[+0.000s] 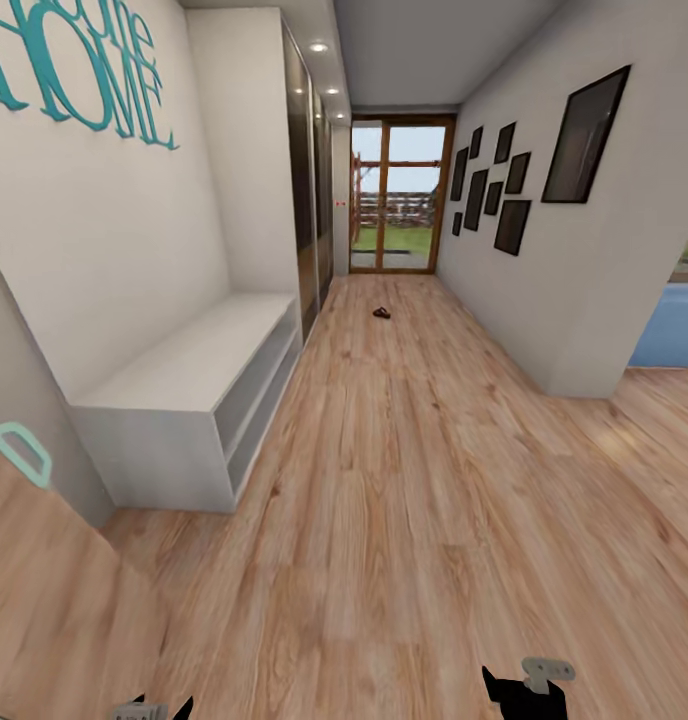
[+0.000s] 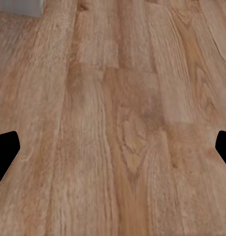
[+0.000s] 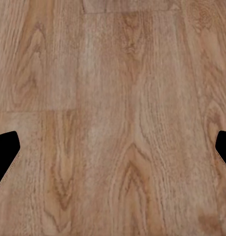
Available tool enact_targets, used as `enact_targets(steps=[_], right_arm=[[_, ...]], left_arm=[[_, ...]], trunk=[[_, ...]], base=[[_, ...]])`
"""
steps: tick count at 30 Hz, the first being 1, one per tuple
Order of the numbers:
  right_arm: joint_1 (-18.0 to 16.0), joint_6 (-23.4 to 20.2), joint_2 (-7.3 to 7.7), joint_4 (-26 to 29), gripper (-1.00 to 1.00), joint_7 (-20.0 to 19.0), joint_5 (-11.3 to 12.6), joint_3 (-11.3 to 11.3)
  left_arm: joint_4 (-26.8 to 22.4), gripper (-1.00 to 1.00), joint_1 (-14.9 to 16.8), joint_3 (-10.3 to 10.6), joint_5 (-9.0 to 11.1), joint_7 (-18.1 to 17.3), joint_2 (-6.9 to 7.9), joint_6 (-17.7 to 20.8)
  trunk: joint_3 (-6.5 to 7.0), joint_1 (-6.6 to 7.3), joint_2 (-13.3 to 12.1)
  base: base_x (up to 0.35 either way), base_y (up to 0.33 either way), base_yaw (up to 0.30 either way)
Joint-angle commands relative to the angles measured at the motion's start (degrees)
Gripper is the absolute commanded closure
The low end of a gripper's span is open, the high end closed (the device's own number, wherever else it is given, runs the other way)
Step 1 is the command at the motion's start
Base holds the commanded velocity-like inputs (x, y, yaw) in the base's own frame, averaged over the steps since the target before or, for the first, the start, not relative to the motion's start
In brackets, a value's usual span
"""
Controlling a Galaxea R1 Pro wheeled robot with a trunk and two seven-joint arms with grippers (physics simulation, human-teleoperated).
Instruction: Pick up the two gym shoes and the two sandals from the corridor floor and place them onto the hallstand (shoe rack) in the corridor, making sure they are on the rack and not on the floor. Arrange them so the two gym shoes are next to each other and the two sandals are next to each other.
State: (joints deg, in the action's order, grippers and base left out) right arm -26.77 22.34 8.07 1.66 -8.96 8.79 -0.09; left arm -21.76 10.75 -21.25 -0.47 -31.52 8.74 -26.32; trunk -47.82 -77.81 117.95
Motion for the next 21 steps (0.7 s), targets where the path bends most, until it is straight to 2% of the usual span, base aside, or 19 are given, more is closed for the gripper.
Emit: enact_targets(steps=[1,21], right_arm=[[-0.04,0.16,0.02,-0.08,-1.00,-0.50,0.61,0.00],[-0.04,0.16,0.02,-0.08,-1.00,-0.51,0.61,0.00]], left_arm=[[0.05,-1.00,0.06,-0.46,-0.05,-0.56,-0.03,0.00],[0.05,-1.00,0.06,-0.47,-0.05,-0.56,-0.03,0.00]], trunk=[[-0.05,-0.03,0.02],[-0.05,-0.03,0.02]], base=[[0.338,0.000,-0.001],[0.338,0.000,0.000]])
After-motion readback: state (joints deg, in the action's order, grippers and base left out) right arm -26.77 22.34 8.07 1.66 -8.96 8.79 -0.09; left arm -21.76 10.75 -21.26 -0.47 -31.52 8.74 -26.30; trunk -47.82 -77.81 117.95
